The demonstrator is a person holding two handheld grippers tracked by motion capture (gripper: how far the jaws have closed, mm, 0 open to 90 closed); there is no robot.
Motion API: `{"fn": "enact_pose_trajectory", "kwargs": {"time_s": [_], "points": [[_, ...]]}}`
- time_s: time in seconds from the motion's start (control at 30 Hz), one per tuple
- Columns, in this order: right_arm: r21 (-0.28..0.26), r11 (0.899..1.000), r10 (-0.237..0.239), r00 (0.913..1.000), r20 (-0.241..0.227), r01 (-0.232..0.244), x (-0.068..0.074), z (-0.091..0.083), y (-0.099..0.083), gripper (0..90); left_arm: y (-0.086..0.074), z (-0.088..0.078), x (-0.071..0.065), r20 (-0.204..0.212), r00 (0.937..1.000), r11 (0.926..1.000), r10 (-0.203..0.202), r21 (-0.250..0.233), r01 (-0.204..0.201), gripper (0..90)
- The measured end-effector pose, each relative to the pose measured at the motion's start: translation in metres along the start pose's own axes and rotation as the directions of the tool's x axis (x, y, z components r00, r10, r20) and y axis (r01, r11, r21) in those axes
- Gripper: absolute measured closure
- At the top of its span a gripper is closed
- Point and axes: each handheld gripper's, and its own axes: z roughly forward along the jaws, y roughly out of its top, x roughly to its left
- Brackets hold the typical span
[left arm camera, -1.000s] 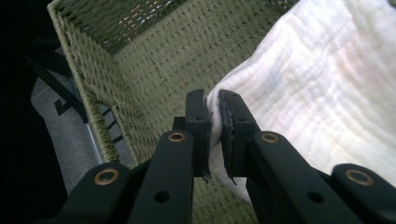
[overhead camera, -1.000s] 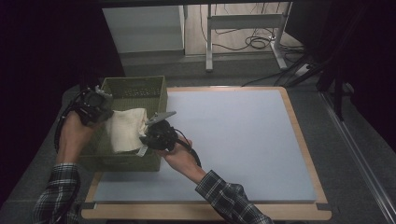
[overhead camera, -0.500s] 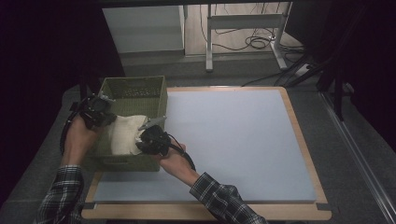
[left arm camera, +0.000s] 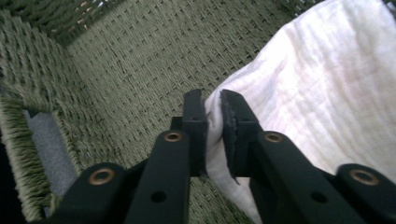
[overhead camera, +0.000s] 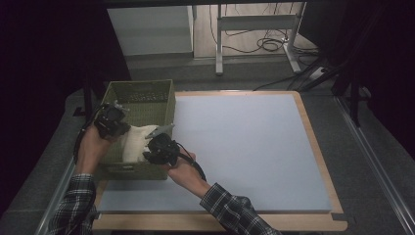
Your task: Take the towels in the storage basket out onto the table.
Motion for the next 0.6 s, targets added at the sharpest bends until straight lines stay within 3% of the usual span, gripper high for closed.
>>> {"fn": "enact_pose_trajectory", "kwargs": {"time_s": [0.07, 0.3, 0.6], "points": [[-0.004, 1.000, -0.003, 1.0000, 0.008, 0.003, -0.001, 0.000, 0.002, 67.4, -0.001, 0.002, 0.000, -0.008, 1.0000, 1.0000, -0.004, -0.007, 0.004, 70.0], [-0.026, 1.000, -0.007, 0.9998, 0.021, 0.008, -0.008, -0.009, 0.007, 65.0, -0.003, 0.002, 0.001, 0.007, 0.9993, 0.9986, -0.037, -0.037, 0.037, 60.2], [-0.035, 0.997, -0.064, 0.9971, 0.040, 0.066, -0.010, -0.017, 0.004, 55.5, -0.002, 0.005, -0.003, 0.032, 0.9972, 0.9950, -0.068, -0.070, 0.070, 42.5]]}}
